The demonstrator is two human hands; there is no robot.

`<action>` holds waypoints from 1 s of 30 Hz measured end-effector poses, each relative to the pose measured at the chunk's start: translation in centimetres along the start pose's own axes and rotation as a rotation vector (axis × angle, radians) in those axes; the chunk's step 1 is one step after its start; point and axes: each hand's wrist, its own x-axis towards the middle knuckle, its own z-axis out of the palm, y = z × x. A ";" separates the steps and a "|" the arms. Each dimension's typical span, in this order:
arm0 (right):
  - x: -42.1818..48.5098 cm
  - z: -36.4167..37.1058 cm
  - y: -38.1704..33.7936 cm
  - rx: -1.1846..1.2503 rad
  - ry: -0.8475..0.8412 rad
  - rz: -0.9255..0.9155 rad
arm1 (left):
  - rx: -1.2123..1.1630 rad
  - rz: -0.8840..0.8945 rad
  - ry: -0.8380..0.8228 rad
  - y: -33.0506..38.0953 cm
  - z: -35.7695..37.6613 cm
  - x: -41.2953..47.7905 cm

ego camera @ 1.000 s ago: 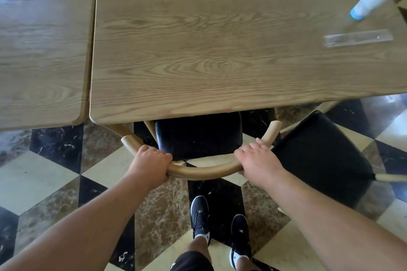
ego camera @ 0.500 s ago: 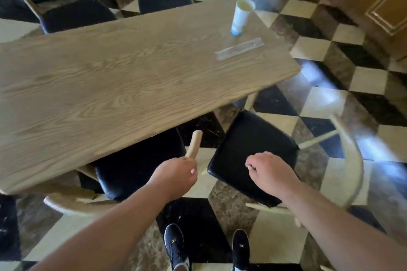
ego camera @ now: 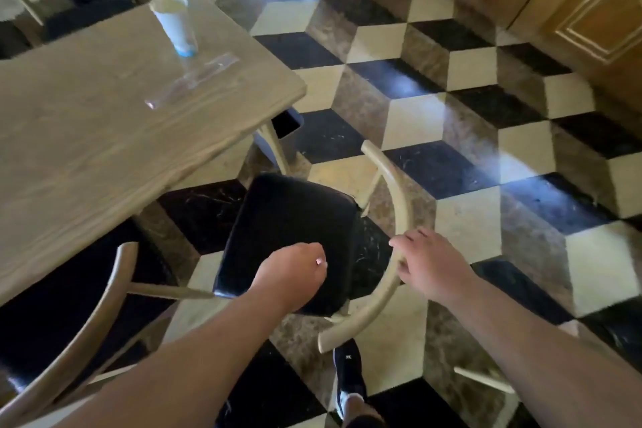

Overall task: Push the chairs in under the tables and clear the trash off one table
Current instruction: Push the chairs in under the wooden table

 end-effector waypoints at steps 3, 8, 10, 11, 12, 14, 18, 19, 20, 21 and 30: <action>0.2 0.4 5.4 0.028 0.016 -0.052 | -0.039 -0.006 -0.018 5.6 2.5 3.1; 3.6 1.3 10.5 -0.103 -0.038 -0.183 | -0.073 -0.043 -0.110 11.3 7.4 7.7; 5.3 1.5 11.0 -0.160 -0.071 -0.240 | -0.041 -0.058 -0.146 12.6 9.2 8.8; 6.1 1.6 11.0 -0.182 -0.065 -0.276 | -0.037 -0.076 -0.161 13.2 9.9 9.2; 6.8 1.8 10.9 -0.209 -0.052 -0.314 | -0.036 -0.098 -0.170 13.6 10.6 9.5; 8.2 2.4 10.6 -0.289 -0.051 -0.392 | -0.019 -0.138 -0.183 13.8 11.8 9.7; 9.7 3.3 9.2 -0.491 -0.188 -0.474 | 0.027 -0.182 -0.281 12.8 12.8 9.2; 10.0 3.3 8.8 -0.512 -0.206 -0.472 | 0.028 -0.181 -0.293 12.4 12.6 9.0; 10.3 3.2 8.4 -0.520 -0.215 -0.473 | 0.030 -0.178 -0.293 11.9 12.3 8.7; 10.6 3.0 8.0 -0.520 -0.215 -0.483 | 0.031 -0.179 -0.287 11.3 12.0 8.4; 14.3 2.5 -0.7 -0.375 -0.183 -0.514 | 0.055 -0.239 -0.170 0.8 7.4 4.5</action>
